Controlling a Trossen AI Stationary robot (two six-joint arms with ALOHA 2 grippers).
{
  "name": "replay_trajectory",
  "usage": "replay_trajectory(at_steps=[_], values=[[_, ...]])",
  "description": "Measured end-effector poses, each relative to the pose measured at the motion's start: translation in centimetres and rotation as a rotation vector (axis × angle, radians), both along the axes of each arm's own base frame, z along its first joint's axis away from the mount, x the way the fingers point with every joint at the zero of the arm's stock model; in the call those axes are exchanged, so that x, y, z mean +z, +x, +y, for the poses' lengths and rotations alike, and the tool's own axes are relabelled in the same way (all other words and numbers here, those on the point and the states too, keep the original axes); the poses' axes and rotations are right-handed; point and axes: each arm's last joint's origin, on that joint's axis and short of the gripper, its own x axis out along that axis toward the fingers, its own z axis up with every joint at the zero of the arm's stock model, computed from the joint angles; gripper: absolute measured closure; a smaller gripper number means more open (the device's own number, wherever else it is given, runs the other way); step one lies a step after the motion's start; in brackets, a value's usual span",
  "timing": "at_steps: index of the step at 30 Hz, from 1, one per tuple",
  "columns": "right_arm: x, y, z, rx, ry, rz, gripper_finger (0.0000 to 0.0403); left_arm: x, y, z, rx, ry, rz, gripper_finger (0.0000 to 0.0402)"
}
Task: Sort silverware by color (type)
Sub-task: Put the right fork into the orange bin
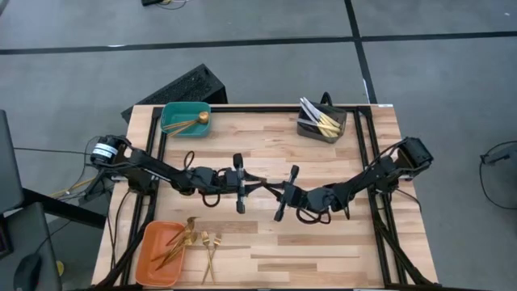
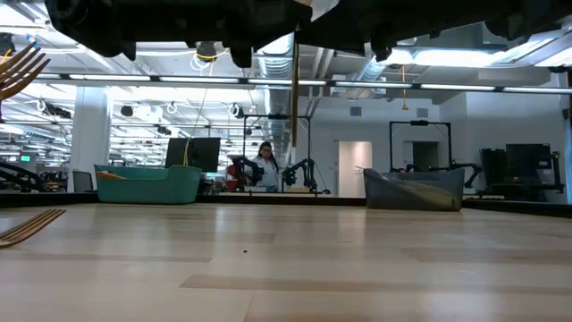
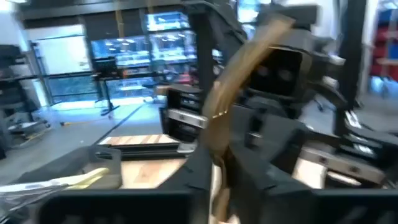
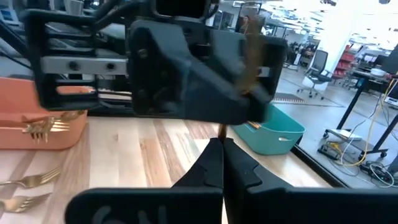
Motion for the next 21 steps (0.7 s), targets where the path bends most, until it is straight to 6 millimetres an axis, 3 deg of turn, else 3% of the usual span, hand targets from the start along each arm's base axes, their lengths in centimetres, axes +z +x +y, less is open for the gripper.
replay_trajectory(at_steps=[3,6,11,15,21], values=[[0.0,0.0,0.0,0.002,0.026,-0.008,0.0373,0.1,-0.2,0.0,-0.007,0.028,0.036,0.0393],[0.3,-0.2,0.2,0.012,0.055,-0.024,0.0327,0.8,-1.1,0.2,0.049,0.025,0.114,0.0398],[1.7,-1.3,0.8,-0.064,0.085,-0.053,0.0249,3.6,-4.9,-0.9,0.140,-0.102,0.361,0.0399],[2.5,-2.3,0.7,-0.094,0.141,-0.044,0.0215,6.8,-8.7,-3.0,0.157,-0.295,0.537,0.0400],[2.0,-2.0,-0.5,-0.037,0.333,-0.026,0.0210,9.6,-12.9,-8.0,0.055,-0.457,0.693,0.0401]])
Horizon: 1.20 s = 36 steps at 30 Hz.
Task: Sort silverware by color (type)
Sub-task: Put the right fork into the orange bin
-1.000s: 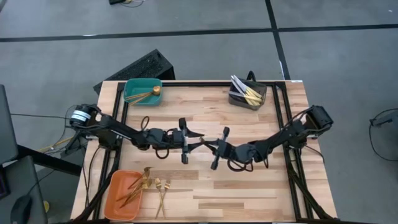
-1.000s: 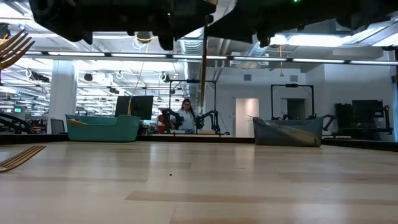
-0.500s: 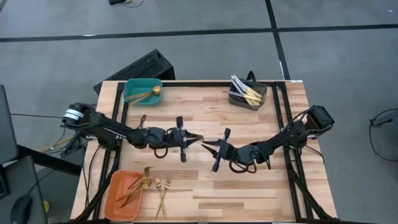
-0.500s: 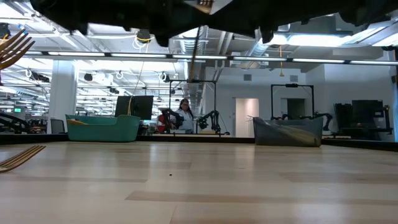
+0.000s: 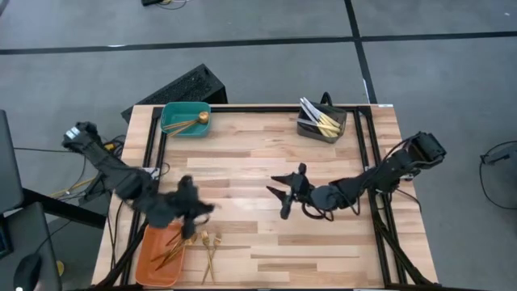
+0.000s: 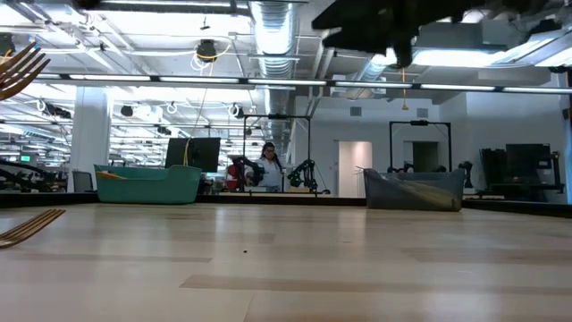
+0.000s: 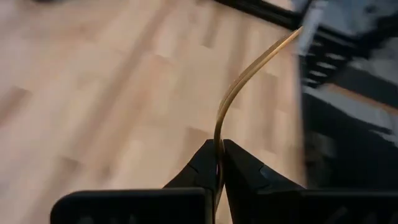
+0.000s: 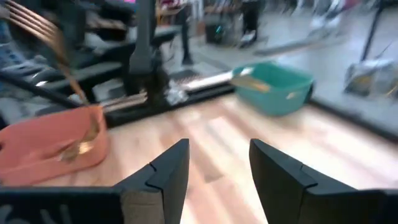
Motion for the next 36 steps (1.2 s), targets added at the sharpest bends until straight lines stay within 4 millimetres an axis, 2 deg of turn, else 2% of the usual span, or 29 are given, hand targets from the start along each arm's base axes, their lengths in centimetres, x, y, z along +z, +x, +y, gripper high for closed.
replay_trajectory(at_steps=[6,12,18,23,30,36], values=[[-2.3,1.6,-1.3,0.143,0.109,0.065,0.0211,-0.3,-3.9,-3.7,0.025,-0.124,-0.010,0.0401],[-3.9,4.3,-1.7,0.227,0.146,0.108,0.0211,-3.2,-6.5,-5.5,0.203,-0.153,0.123,0.0397],[-5.1,7.7,-0.4,0.354,0.129,0.159,0.0211,-6.4,-7.1,-7.0,0.371,-0.130,0.246,0.0363],[-5.7,11.1,0.7,0.480,0.110,0.229,0.0210,-7.6,-7.5,-7.3,0.452,-0.099,0.296,0.0312],[-6.1,15.4,2.1,0.554,0.092,0.347,0.0210,-7.3,-7.5,-7.3,0.461,-0.129,0.279,0.0251],[-7.3,18.5,2.8,0.599,0.142,0.453,0.0210,-6.6,-7.3,-7.7,0.446,-0.155,0.262,0.0238]])
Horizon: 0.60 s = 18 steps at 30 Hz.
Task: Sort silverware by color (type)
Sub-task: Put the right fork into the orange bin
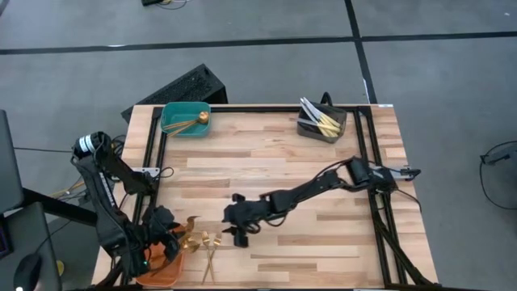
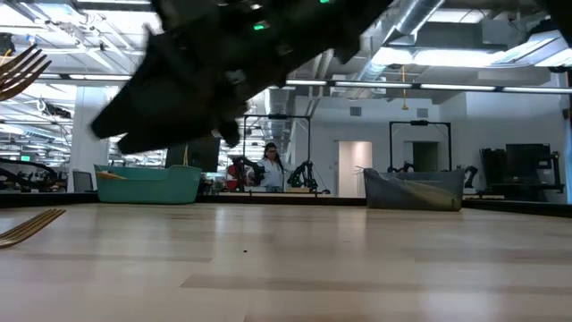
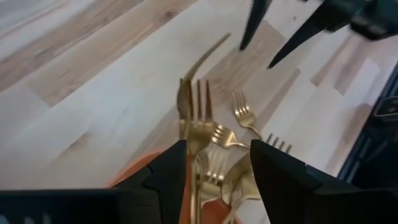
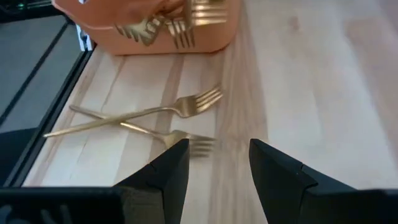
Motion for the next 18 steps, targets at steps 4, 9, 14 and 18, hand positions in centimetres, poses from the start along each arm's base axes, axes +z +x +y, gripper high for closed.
replay_trajectory(at_steps=[4,9,14,18], values=[[-0.9,1.5,0.1,0.017,0.026,0.063,0.0211,0.2,0.1,-0.1,-0.013,0.006,-0.014,0.0237],[-2.1,2.5,-0.1,0.009,0.053,0.156,0.0211,0.2,0.1,0.0,-0.011,0.013,-0.013,0.0237],[-2.4,3.1,-0.3,0.028,0.103,0.167,0.0211,0.2,0.1,0.0,-0.011,0.016,-0.019,0.0237],[-2.2,3.3,-0.6,0.040,0.127,0.153,0.0211,0.3,0.2,0.1,-0.016,0.034,-0.032,0.0237]])
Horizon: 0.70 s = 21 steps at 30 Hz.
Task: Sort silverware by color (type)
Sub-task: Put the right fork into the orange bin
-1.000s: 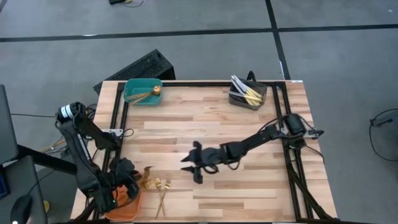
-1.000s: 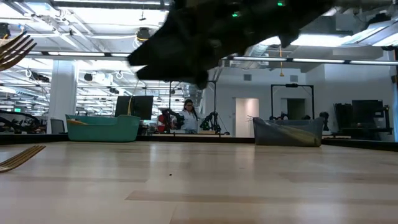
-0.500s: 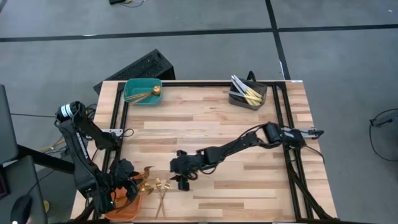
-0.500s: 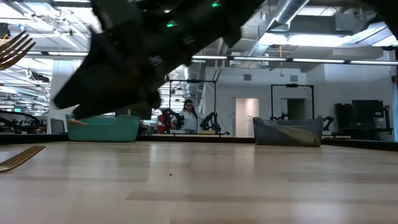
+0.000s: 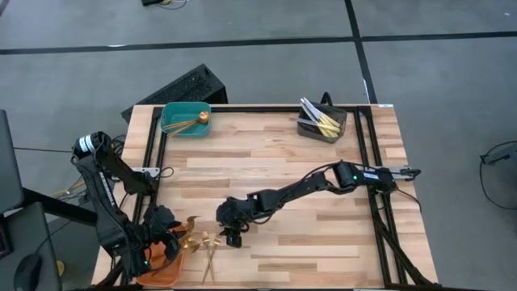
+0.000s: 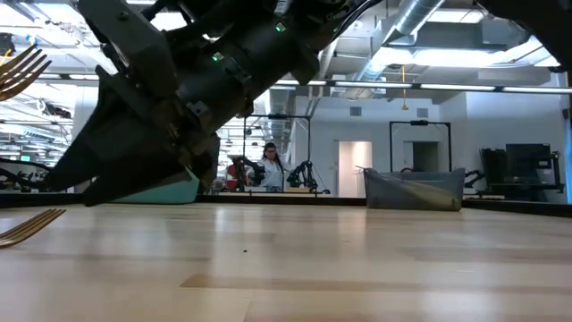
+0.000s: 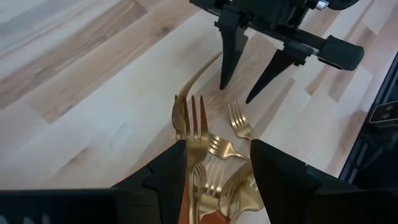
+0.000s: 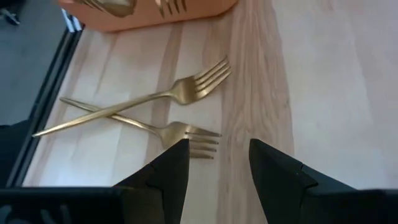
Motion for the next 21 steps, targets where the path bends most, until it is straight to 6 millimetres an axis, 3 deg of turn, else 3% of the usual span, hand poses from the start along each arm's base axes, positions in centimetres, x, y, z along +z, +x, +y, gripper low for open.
replay_trajectory(at_steps=[6,15,21], values=[[0.2,0.1,0.1,0.018,0.043,-0.013,0.0220,0.0,0.5,0.3,-0.010,0.030,0.008,0.0237],[-2.0,0.5,0.1,-0.023,0.065,0.016,0.0245,0.0,1.0,0.6,-0.022,0.049,0.028,0.0237],[-2.5,0.7,0.2,-0.010,0.080,0.007,0.0252,0.0,1.0,0.6,-0.031,0.059,0.033,0.0237]])
